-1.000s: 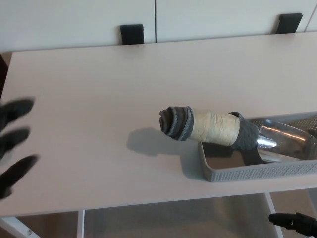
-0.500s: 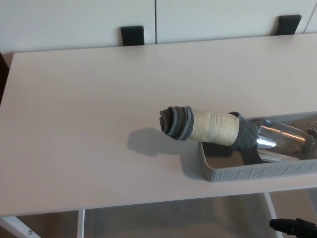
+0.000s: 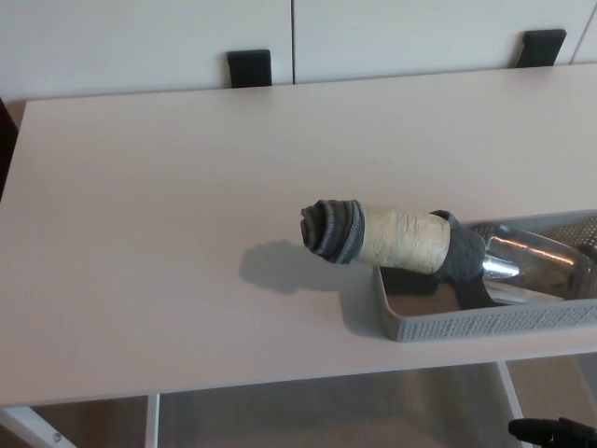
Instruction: The robot walks towards a desk on which a shovel is kept on the left hand side and a container is kept on the right hand side. The robot picks up the shovel using its left hand and places it in the container.
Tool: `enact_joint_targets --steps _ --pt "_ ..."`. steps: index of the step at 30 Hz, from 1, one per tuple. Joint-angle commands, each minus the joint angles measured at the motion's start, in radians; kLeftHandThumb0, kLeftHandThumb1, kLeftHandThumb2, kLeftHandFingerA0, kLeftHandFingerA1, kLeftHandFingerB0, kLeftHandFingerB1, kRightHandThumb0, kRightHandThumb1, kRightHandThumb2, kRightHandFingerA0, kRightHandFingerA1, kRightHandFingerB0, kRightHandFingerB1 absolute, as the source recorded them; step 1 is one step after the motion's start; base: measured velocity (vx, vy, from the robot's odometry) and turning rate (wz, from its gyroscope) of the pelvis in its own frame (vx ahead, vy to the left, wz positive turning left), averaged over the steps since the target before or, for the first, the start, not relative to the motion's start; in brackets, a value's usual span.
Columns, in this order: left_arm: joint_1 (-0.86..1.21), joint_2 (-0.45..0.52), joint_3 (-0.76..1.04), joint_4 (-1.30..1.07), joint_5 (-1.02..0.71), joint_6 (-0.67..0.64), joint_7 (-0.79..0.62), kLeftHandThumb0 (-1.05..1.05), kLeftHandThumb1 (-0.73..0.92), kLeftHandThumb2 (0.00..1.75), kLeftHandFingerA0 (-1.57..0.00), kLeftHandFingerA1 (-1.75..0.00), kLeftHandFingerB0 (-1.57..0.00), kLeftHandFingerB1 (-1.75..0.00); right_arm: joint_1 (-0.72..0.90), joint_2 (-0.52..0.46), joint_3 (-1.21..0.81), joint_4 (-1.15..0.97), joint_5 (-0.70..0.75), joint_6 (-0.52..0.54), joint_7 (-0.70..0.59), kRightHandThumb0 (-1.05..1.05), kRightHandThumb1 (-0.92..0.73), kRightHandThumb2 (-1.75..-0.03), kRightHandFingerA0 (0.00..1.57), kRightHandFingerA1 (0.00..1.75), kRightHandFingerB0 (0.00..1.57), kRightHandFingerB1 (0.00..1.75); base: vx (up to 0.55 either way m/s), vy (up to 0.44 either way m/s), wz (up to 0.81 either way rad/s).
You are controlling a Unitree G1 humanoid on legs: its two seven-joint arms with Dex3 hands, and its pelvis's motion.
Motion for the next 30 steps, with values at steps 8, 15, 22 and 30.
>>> enact_joint_targets --steps 8,15,22,30 --pt "-0.395 -0.001 -0.530 0.819 0.484 -0.398 0.442 -0.92 0.69 1.04 -0.01 -0.26 -0.07 -0.24 0.062 -0.019 -0.056 0.012 -0.020 -0.093 -0.120 -0.32 -0.49 -0.54 0.50 0.55 0.44 0.47 0.00 0.000 0.00" --pt "-0.563 -0.045 -0.608 0.996 0.491 -0.395 0.561 -0.85 0.67 1.05 0.00 -0.25 0.00 -0.16 0.062 -0.018 -0.076 0.030 -0.007 -0.123 -0.136 -0.48 -0.54 -0.56 0.37 0.49 0.32 0.43 0.00 0.000 0.00" --pt "-0.617 -0.084 -0.695 1.070 0.541 -0.478 0.733 -0.81 0.91 0.69 -0.03 -0.30 -0.07 -0.27 0.074 0.000 -0.094 0.036 0.007 -0.161 -0.142 -0.51 -0.55 -0.55 0.35 0.52 0.26 0.41 0.00 0.000 0.00" --pt "-0.614 -0.078 -0.706 1.148 0.525 -0.560 0.793 -0.84 0.75 1.14 0.00 -0.43 -0.12 -0.37 0.067 0.006 -0.115 0.007 0.011 -0.163 -0.161 -0.57 -0.44 -0.76 0.26 0.56 0.17 0.48 0.00 0.000 0.00"
